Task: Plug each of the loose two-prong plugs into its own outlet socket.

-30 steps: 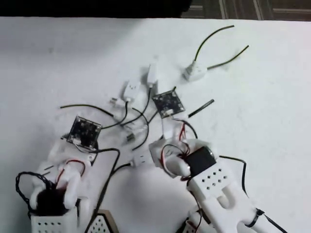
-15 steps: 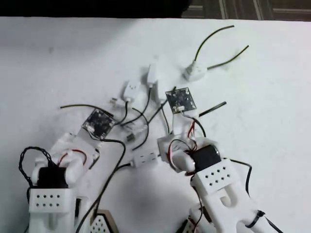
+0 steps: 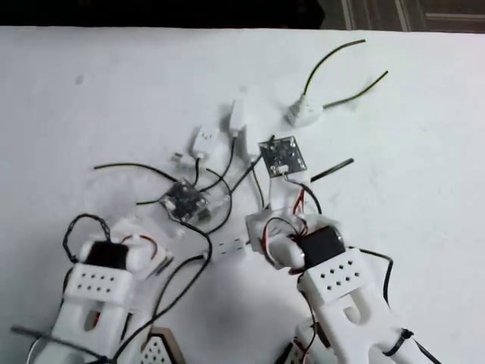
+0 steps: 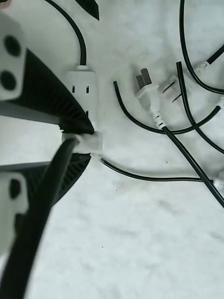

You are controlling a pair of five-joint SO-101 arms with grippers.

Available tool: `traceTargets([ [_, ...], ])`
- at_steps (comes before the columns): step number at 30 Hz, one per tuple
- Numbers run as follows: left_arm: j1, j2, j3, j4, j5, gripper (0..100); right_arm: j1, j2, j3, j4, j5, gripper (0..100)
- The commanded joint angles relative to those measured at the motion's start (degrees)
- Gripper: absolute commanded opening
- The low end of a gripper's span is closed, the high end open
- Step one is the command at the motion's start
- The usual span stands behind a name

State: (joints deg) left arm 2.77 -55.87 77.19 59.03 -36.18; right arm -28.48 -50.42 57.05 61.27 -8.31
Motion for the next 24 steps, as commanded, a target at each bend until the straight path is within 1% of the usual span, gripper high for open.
traceTargets([
  [1, 3.0, 4.4, -1.9, -0.9, 1.0, 17, 0.7, -0.7, -0.5, -0.8, -0.4, 1.6],
  [5, 3.6, 5.2, -2.8, 1.6, 1.0, 17, 0.7, -0.8, -0.5, -0.8, -0.3, 1.6],
  [8, 4.9, 5.2, -2.8, 2.3, 1.5, 17, 2.3, -0.8, -0.6, -0.7, -0.1, 1.6],
  [12, 8.3, 5.1, -2.8, 2.3, 6.2, 17, 5.7, -0.8, -0.8, -1.0, 0.1, 1.6],
  [19, 14.5, 5.1, -2.9, 3.2, 6.2, 17, 6.4, -0.8, -0.9, -1.1, 0.1, 1.6],
  [22, 16.6, 5.1, -3.2, 2.9, 6.4, 17, 8.7, -0.8, -1.1, -1.1, 0.1, 1.6],
  [24, 16.5, 5.1, -4.5, 2.7, 6.5, 17, 10.3, -0.8, -2.2, -0.8, 0.1, 1.6],
])
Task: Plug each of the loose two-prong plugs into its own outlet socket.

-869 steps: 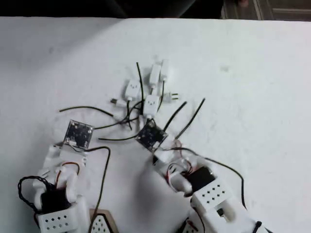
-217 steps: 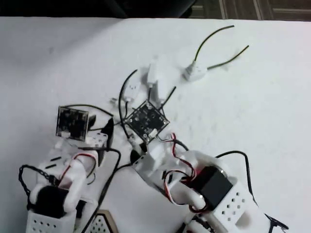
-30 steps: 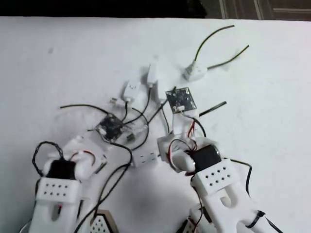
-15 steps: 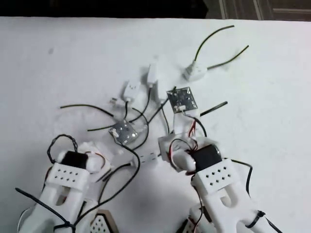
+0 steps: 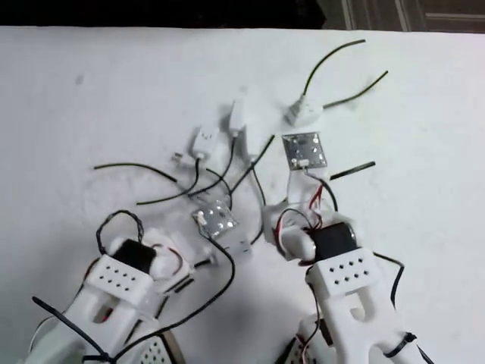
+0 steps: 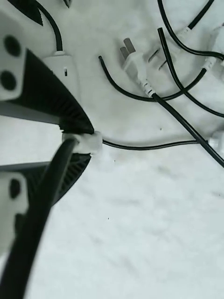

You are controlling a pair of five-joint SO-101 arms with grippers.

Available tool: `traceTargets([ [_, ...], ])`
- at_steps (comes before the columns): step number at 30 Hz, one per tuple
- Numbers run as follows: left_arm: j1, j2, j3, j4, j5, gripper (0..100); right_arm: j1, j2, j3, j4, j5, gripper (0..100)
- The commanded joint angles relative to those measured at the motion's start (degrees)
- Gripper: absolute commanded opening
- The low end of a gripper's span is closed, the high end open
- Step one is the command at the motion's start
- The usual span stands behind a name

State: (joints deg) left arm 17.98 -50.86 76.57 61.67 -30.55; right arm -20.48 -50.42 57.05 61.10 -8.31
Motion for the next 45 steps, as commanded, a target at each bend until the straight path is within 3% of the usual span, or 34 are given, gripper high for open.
traceTargets([
  [1, 1.1, 0.1, -5.3, 0.4, 0.9, 17, 3.3, -0.8, -2.6, -0.7, 0.1, 1.6],
  [9, -2.7, 0.7, -17.7, 4.5, 1.0, 21, 12.8, -0.8, -5.9, -0.7, 0.1, 1.6],
  [16, 4.9, 0.7, -22.1, 7.3, 0.9, 26, 19.9, -0.8, -7.4, -0.8, 2.3, 1.6],
  [23, 12.1, 1.8, -22.1, 5.1, 1.0, 26, 21.3, -0.8, -7.4, -0.9, 2.5, 1.6],
  [28, 12.3, 15.2, -25.1, 0.4, 1.0, 26, 21.3, -0.8, -7.4, -0.8, 2.5, 1.6],
  [33, 12.3, 30.2, -33.7, 0.8, 1.0, 26, 21.3, -0.8, -7.3, -0.7, 2.5, 1.6],
  [45, 13.6, 46.2, -38.8, -3.2, 2.5, 25, 21.3, -0.8, -7.2, -0.7, 2.6, 1.6],
])
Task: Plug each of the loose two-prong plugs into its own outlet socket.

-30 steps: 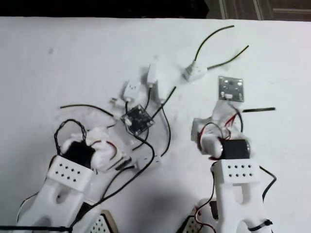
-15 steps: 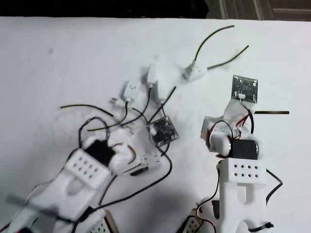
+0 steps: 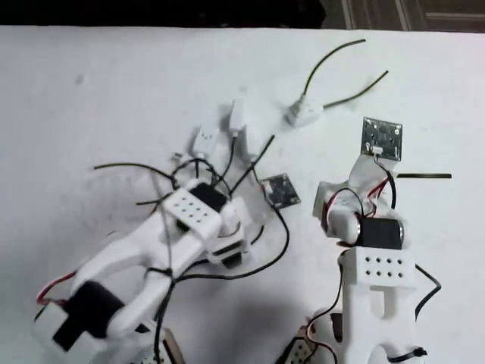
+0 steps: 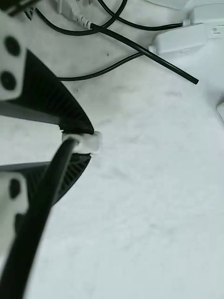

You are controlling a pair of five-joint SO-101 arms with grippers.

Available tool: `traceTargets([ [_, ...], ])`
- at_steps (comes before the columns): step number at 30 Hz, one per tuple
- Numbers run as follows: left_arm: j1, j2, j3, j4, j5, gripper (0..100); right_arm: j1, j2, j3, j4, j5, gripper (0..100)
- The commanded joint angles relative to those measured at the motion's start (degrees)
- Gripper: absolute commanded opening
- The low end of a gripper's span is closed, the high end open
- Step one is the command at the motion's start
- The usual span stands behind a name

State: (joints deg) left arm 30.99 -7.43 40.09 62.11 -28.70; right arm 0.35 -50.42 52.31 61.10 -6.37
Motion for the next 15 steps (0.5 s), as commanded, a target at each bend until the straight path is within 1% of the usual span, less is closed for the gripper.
traceTargets([
  [1, 0.5, 3.9, -2.3, -4.0, 0.7, 25, 0.5, -0.8, -2.5, -0.7, 0.7, 1.6],
  [4, 0.7, 5.4, -2.9, -4.3, 0.7, 22, 0.5, -0.8, -2.5, -0.7, 0.7, 1.6],
  [9, 0.6, 5.4, -2.9, -5.6, 0.5, 7, 0.5, -0.8, -2.4, -0.7, 0.7, 1.6],
  [11, -0.2, 5.4, -2.9, -6.2, 0.6, 3, 0.5, -0.8, -2.4, -0.7, 0.7, 1.6],
  [14, -2.2, 5.4, -2.9, -6.2, 1.0, 2, 0.5, -0.8, -2.4, -0.7, 0.7, 1.6],
  [15, -2.9, 5.4, -2.9, -6.2, 2.4, 2, 0.4, -0.8, -2.4, -0.7, 0.7, 1.6],
])
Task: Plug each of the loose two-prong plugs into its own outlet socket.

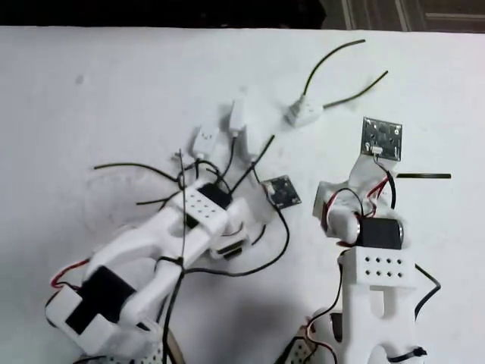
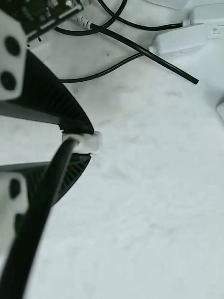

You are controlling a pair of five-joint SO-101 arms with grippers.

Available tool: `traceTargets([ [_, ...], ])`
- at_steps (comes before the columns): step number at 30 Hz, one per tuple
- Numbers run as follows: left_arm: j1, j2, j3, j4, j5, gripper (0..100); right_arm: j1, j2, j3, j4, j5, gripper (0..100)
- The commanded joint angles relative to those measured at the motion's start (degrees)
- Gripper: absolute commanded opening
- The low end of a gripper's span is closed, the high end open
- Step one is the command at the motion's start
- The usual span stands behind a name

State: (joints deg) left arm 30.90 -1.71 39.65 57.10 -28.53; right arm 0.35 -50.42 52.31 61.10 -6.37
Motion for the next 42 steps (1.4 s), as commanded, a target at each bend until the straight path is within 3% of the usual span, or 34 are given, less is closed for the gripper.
traceTargets([
  [1, -3.6, -0.3, -2.5, -1.5, 4.0, 3, 0.4, -0.8, -2.4, -0.6, 0.7, 1.6],
  [5, -5.5, -0.4, -2.8, -1.5, 7.1, 5, 0.3, -0.8, -2.4, -0.6, 0.7, 1.6],
  [11, -5.8, -0.4, -7.1, 4.4, 12.2, 19, 0.2, -0.8, -2.4, -0.6, 0.7, 1.6],
  [20, -5.8, -7.0, -6.9, 7.9, 12.3, 20, 0.2, -0.8, -2.3, -0.6, 0.7, 1.6],
  [27, -7.1, -15.4, -3.8, 8.6, 14.1, 29, 0.1, -0.8, -2.3, -0.6, 0.7, 1.6],
  [34, -13.7, -17.8, -4.1, 8.5, 13.4, 23, 0.1, -0.8, -2.3, -0.5, 0.7, 1.6],
  [39, -20.6, -27.9, -1.5, 8.2, 7.1, 2, 0.0, -0.8, -2.2, -0.5, 0.7, 1.6],
  [42, -23.9, -36.1, 4.0, 5.4, 7.1, 3, 0.0, -0.8, -2.2, -0.5, 0.7, 1.6],
])
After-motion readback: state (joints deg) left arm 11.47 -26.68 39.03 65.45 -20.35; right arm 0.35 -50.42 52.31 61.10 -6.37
